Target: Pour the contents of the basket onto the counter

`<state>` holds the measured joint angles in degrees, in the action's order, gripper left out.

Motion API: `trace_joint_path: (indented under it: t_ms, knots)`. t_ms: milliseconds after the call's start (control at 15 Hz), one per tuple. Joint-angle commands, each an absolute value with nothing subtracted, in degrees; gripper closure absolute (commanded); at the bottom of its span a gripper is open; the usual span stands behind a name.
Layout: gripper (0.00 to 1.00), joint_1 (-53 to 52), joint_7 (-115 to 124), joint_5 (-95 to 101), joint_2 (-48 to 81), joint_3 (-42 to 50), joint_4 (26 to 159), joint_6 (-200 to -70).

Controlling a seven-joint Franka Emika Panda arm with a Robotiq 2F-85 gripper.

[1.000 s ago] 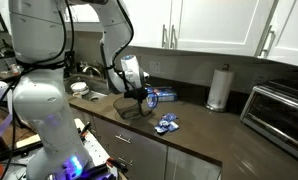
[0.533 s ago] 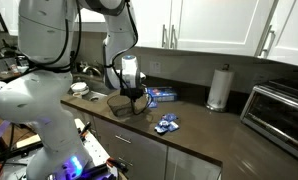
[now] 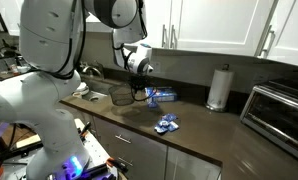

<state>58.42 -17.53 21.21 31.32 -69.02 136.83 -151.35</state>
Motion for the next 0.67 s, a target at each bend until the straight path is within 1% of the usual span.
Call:
trace_joint_path:
  t_ms: [0,200,600]
  knots:
    - [0.98,58.42,-26.23,9.39,29.02,-70.34,132.9,-144.35]
    - [0.98,57.64,-29.71,4.21,26.61,-69.2,131.76,-142.51]
    - [0.98,57.69,-34.83,1.74,21.73,-68.07,136.79,-150.1]
